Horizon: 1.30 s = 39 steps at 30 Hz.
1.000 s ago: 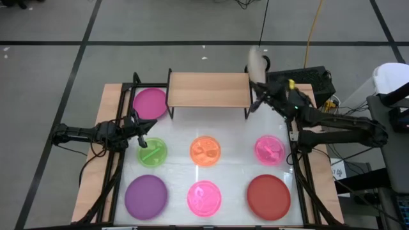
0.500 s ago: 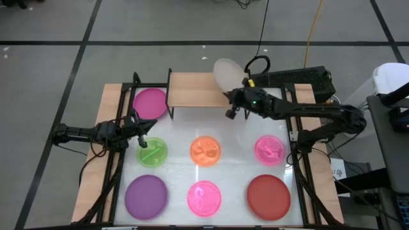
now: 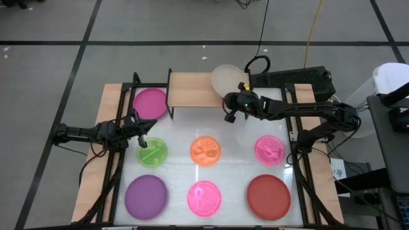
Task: Place and stack plates onto a shelf
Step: Put the gray plate to the right on the shelf, then stack the pink plate on top of the gray plate on the shelf
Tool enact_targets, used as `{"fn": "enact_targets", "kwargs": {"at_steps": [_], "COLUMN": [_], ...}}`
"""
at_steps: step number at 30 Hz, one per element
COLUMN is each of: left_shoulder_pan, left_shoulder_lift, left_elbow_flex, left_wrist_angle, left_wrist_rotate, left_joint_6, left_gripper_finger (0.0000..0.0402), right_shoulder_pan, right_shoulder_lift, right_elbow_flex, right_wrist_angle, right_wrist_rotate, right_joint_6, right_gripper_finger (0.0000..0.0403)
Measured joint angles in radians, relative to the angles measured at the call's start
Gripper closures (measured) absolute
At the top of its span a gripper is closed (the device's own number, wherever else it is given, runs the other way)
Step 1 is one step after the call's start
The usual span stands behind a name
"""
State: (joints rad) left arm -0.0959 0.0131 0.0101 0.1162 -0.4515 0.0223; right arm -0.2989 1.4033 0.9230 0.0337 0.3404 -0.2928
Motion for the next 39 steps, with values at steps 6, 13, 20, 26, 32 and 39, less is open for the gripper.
{"fn": "enact_targets", "kwargs": {"at_steps": [6,13,20,26,32,39], "left_shoulder_pan": [0.0,0.0,0.0,0.0,0.0,0.0], "left_shoulder_lift": [0.0,0.0,0.0,0.0,0.0,0.0], "left_elbow_flex": [0.0,0.0,0.0,0.0,0.0,0.0], "left_wrist_angle": [0.0,0.0,0.0,0.0,0.0,0.0], "left_wrist_rotate": [0.0,0.0,0.0,0.0,0.0,0.0], "left_joint_6": [0.0,0.0,0.0,0.0,0.0,0.0], "left_gripper_finger": [0.0394,0.0394,0.0394,0.0394,0.0394,0.0394], "right_shoulder_pan": [0.0,0.001,0.001,0.001,0.008,0.087], "right_shoulder_lift": [0.0,0.0,0.0,-0.002,-0.084,-0.276], "right_elbow_flex": [-0.001,-0.001,-0.002,-0.002,-0.003,-0.003], "right_wrist_angle": [-0.014,-0.036,-0.035,-0.017,0.024,0.008], "right_wrist_rotate": [-0.074,-0.107,-0.109,-0.108,-0.107,-0.109], "right_joint_6": [0.036,0.045,0.037,0.036,0.034,0.069], "right_gripper_finger": [0.0376,0.0374,0.0347,0.0304,0.028,0.0279]}}
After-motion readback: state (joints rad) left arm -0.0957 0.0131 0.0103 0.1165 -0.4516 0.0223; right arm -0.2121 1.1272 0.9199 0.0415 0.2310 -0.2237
